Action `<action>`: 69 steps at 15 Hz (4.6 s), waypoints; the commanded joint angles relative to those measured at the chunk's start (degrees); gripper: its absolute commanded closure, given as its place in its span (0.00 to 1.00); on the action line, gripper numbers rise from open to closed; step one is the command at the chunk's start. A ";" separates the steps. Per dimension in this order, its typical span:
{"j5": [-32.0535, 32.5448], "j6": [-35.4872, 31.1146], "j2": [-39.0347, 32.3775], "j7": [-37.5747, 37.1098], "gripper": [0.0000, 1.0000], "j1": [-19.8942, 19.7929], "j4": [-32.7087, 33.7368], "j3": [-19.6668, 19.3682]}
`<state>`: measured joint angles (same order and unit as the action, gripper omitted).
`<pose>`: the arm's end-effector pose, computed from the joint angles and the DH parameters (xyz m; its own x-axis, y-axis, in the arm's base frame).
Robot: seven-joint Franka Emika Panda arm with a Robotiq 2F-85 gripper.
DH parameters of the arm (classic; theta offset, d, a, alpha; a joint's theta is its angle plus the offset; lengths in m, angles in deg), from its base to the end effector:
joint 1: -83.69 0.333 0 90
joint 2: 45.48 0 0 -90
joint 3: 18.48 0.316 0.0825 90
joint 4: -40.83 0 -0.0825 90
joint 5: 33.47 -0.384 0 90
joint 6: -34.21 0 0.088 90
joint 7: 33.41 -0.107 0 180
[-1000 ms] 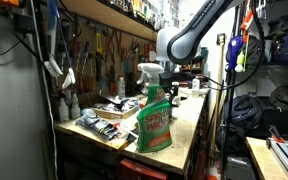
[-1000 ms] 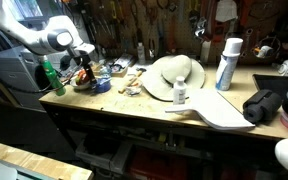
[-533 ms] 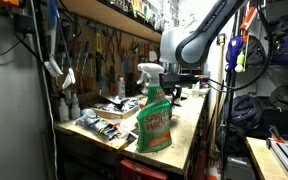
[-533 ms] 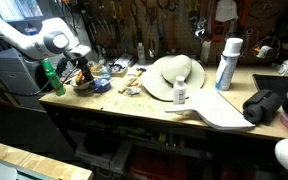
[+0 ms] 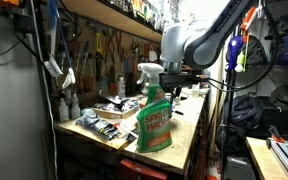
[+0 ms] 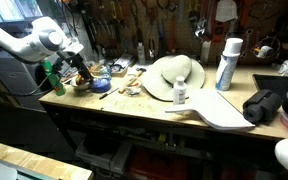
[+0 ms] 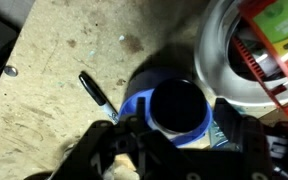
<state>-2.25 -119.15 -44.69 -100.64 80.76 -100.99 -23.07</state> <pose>0.4870 -0.0482 0.3149 0.6249 -0.6974 0.3510 -0.7456 -0.6663 0.0035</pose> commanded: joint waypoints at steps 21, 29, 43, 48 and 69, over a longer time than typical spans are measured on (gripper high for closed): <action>-16.06 -2.88 5.74 18.51 0.69 0.41 -5.50 0.75; -34.15 28.69 13.10 41.88 0.69 -2.35 11.63 -5.62; -42.77 51.59 5.34 59.42 0.69 -8.54 18.68 -9.07; -39.09 57.31 -1.28 57.46 0.69 -10.86 21.93 -10.80; -49.49 71.71 -26.60 56.04 0.69 -18.86 48.17 -12.46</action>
<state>-49.14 -50.74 -68.33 -43.45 63.26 -56.82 -36.23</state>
